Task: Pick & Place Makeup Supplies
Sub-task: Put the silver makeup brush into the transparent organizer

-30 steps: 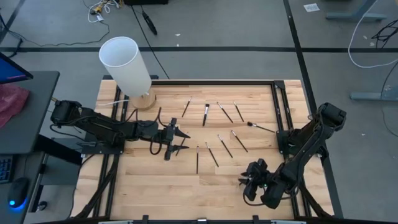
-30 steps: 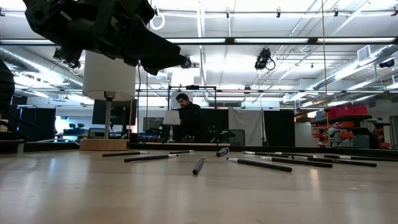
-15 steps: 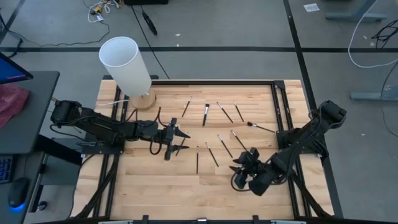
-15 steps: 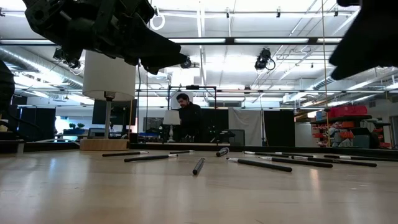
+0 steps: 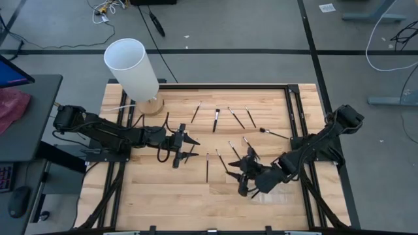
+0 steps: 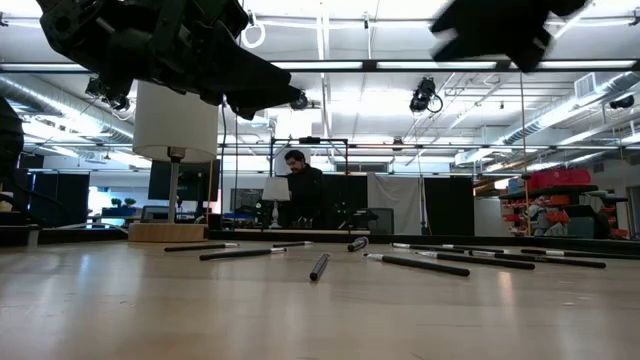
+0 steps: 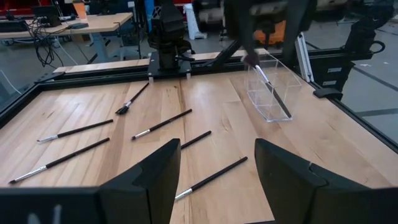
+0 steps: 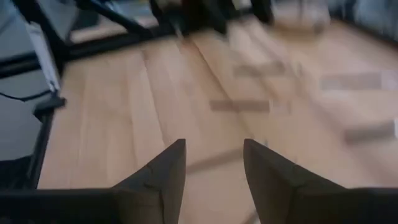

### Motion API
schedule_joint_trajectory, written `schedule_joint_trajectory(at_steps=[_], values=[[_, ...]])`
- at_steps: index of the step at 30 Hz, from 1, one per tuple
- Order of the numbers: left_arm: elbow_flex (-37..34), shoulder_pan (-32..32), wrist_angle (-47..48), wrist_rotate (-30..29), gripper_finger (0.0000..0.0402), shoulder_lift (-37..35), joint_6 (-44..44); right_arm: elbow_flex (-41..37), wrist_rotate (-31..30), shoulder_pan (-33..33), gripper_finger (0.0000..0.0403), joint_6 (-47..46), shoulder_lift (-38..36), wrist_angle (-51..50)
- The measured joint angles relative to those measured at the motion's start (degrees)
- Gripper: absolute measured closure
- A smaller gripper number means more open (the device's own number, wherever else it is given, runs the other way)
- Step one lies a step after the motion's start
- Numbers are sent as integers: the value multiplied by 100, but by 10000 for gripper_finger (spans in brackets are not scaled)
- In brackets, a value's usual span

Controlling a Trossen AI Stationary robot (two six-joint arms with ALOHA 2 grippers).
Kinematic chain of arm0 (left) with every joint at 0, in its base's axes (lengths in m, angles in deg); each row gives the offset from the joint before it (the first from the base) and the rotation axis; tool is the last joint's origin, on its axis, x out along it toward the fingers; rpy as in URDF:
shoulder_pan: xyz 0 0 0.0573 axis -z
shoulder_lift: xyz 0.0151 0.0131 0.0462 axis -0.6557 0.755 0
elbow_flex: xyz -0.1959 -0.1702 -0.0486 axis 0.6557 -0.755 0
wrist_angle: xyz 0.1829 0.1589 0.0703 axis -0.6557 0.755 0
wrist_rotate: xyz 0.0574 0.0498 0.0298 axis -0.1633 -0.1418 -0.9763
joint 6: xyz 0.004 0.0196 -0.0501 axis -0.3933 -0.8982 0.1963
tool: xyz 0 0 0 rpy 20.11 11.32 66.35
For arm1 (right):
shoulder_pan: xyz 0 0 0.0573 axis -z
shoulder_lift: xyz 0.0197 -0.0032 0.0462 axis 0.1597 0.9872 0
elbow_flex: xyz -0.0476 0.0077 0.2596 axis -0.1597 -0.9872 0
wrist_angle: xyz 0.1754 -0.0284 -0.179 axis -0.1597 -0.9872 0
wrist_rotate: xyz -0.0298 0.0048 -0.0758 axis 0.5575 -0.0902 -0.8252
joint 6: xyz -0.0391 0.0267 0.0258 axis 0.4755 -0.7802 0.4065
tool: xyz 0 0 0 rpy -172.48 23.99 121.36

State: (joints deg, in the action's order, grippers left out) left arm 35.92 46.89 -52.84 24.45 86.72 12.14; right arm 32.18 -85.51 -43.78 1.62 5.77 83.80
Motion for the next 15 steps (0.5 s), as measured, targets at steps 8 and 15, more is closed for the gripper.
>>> schedule_joint_trajectory(at_steps=[8,15], values=[[0,1,3,1,191,0,46,2,40,1040,241,692,-15,283],[0,-10,3,0,191,0,39,0,267,2302,241,-120,65,-482]])
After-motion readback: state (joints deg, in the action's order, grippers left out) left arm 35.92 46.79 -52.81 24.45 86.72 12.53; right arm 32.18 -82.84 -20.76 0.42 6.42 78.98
